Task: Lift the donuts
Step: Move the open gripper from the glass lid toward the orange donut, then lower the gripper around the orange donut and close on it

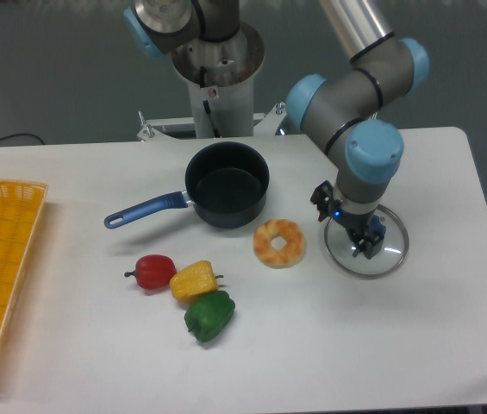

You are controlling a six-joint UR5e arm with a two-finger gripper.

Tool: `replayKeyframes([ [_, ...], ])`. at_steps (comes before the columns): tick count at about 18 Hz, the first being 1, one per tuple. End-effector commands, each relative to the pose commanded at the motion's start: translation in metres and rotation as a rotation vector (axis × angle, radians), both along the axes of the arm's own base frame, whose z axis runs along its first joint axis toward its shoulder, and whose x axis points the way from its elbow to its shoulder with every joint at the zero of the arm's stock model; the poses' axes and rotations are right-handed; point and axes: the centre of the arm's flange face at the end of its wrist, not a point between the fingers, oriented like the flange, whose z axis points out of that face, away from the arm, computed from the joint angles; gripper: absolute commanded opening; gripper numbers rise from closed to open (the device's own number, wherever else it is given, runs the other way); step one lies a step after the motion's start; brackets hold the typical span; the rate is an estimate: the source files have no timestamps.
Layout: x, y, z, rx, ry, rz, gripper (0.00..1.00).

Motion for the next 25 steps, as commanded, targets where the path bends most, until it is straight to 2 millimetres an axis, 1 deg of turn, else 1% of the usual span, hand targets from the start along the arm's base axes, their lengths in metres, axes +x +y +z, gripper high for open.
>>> replayKeyframes([
  [2,0.01,0.006,-0.009,0.012,-0.027,0.054,1.0],
  [3,0.014,0.005,-0.013,0.006,-0.037,0.106,1.0],
  [5,0.022,0.011,-0.018,-0.001,-0.043,0.197,1.0],
  [8,0.029,0.011,-0.031,-0.002,-0.041,0.264,1.0],
  [12,0.038,0.005,-0.049,0.011,-0.024,0.263,1.0],
  [16,0.045,0.001,-0.059,-0.004,-0.043,0.258,1.0],
  [21,0.053,-0.002,-0.068,-0.017,-0.06,0.257,1.0],
  [22,0.054,-0.001,-0.069,-0.018,-0.062,0.259,0.97],
  [25,0.057,0.0,-0.07,-0.02,-0.064,0.254,0.96],
])
